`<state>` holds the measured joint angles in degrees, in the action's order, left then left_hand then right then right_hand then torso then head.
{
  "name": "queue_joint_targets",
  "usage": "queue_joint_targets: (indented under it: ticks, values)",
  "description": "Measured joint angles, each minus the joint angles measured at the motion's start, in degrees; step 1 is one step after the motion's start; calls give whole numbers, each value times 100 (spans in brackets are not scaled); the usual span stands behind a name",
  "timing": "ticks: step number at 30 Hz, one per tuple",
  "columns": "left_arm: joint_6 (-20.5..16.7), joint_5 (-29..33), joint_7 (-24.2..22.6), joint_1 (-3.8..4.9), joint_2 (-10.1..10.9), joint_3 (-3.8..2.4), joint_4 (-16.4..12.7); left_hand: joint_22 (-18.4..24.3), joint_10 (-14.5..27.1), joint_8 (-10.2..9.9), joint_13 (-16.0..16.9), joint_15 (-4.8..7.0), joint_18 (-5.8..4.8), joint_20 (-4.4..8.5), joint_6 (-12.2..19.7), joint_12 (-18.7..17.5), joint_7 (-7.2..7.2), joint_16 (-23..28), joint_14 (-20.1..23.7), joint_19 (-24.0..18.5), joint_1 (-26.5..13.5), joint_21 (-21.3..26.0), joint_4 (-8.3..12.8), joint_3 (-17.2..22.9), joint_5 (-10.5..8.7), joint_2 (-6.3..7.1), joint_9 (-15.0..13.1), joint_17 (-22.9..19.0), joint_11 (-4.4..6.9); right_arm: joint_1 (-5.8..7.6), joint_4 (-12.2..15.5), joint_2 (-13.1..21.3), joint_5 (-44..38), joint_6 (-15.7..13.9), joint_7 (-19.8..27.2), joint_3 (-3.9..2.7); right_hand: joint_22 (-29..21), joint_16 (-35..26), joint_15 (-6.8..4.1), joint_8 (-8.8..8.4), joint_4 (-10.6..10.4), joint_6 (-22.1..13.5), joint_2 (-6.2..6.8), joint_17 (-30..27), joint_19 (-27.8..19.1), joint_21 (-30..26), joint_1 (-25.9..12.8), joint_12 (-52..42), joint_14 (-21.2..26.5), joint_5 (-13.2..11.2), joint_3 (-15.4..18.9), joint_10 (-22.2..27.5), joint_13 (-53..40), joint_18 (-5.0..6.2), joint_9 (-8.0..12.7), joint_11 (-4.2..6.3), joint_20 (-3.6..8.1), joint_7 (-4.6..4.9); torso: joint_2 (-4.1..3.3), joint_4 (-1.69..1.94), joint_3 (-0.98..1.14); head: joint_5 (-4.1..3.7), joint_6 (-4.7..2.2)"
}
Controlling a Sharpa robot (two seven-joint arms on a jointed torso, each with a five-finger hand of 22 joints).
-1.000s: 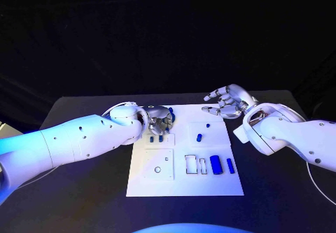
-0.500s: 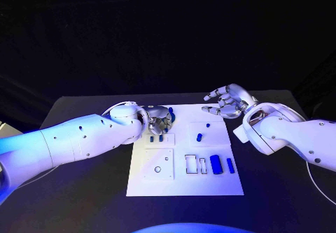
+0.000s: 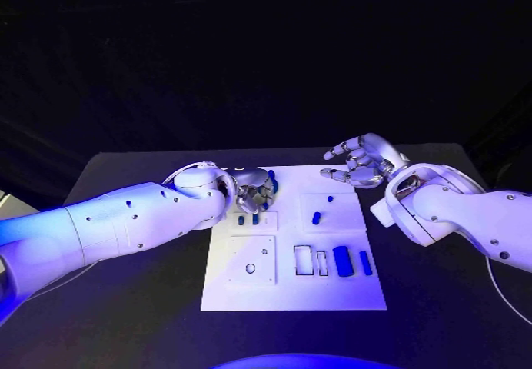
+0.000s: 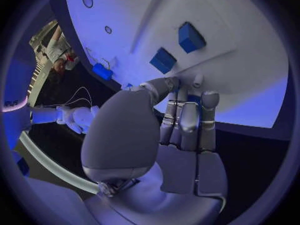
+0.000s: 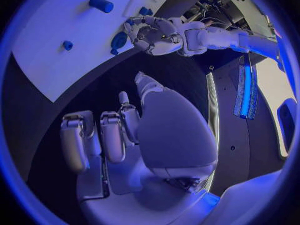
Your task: Assemble the parts on the task board
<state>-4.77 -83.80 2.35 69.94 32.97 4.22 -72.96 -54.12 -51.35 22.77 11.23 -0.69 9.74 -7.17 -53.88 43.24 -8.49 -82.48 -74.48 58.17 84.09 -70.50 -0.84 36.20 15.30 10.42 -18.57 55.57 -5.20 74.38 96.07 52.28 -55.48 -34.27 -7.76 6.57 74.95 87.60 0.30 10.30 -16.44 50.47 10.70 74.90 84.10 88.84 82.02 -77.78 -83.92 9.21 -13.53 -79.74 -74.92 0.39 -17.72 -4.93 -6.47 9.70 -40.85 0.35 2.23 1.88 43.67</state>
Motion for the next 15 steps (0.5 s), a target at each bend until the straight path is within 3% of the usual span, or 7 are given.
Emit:
queue_joint_targets:
  ticks: [7,15]
  values:
    - [-155,217,-135,-6,123,-49,-91,-10,-53,0,47,-3,0,0,-20,2,21,-22,-37,0,-75,0,0,0,-1,16,-32,11,27,-3,-4,0,0,1,0,0,0,0,0,0,0,0,-30,5,0,0,-30,0,0,0,0,0,0,0,0,0,0,0,5,-3,1,6,-12]
    - [-237,596,-225,-7,371,-156,-252,-11,-90,-1,28,9,0,20,-20,4,21,-21,-49,20,-130,0,0,0,-1,40,-43,33,50,-4,-5,11,0,1,0,0,-1,0,0,0,0,0,-30,4,0,0,-30,0,0,0,0,0,1,0,0,0,0,0,9,3,7,0,-26]
